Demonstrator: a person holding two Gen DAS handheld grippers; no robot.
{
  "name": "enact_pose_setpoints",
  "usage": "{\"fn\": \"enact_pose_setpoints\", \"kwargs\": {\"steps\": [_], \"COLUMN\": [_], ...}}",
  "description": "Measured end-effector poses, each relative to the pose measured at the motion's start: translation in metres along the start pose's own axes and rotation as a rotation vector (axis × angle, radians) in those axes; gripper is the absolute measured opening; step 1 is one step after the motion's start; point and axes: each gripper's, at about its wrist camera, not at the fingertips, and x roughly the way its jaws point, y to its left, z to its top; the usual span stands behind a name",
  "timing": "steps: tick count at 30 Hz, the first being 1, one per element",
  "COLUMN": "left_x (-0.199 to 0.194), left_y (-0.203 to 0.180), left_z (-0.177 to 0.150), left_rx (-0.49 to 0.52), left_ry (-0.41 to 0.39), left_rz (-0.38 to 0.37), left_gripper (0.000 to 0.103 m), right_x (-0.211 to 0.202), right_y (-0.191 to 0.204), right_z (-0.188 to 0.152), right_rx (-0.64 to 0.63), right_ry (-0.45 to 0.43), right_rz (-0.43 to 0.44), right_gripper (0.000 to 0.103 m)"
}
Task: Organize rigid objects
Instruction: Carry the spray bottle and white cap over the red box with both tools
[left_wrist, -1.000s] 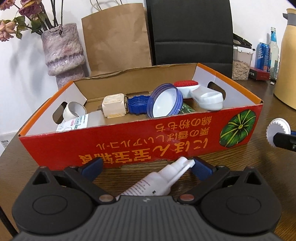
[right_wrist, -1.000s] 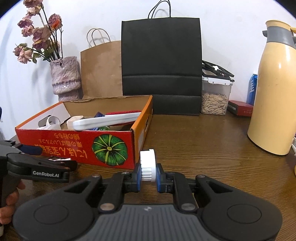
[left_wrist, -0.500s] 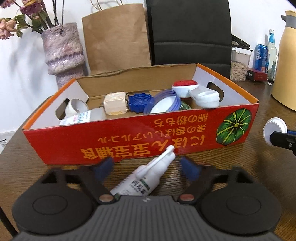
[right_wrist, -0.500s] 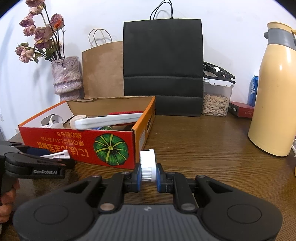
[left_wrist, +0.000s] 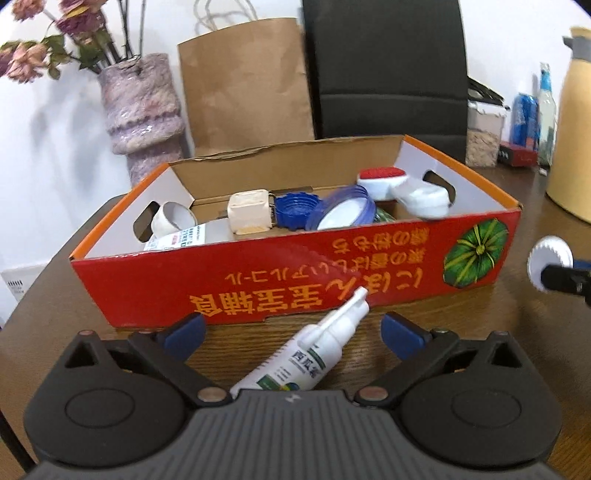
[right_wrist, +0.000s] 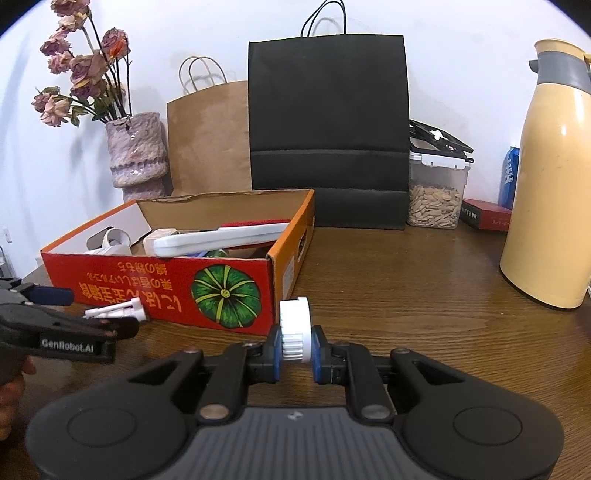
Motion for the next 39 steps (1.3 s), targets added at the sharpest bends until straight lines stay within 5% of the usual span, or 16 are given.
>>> {"fn": "enact_pose_setpoints", "kwargs": {"steps": [2,5,9,20,39], "left_x": [0.001,0.003,-0.001,-0.042,-0.094], "left_y": [0.001,-0.003,-0.003,-0.007,0.030], "left_z": [0.000,-0.002,-0.004,-0.010,0.050], "left_rx": [-0.006,0.020,0.016,0.027,-0.133], "left_ry": [0.011,0.049,0.060,-0.017,-0.267], "left_rz": [-0.031,-0.071,-0.121,-0.142,-0.103], "left_gripper": [0.098,0.062,0.028,0.028,0.028], "right_x": [0.001,0.001,0.000,-0.013,-0.025], "right_y": [0.000,0.000,0.000,0.011,0.071], "right_z": [0.000,0.000,0.000,0.000,0.041], "right_rx": [-0.003,-0.001,0.000,-0.028,-0.040], "right_ry": [0.006,0.005,0.003,-0.044,-0.238], "right_rz": [0.001,0.004,0.003,0.006,0.086], "right_gripper": [0.015,0.015,0.015,0.015,0.015]}}
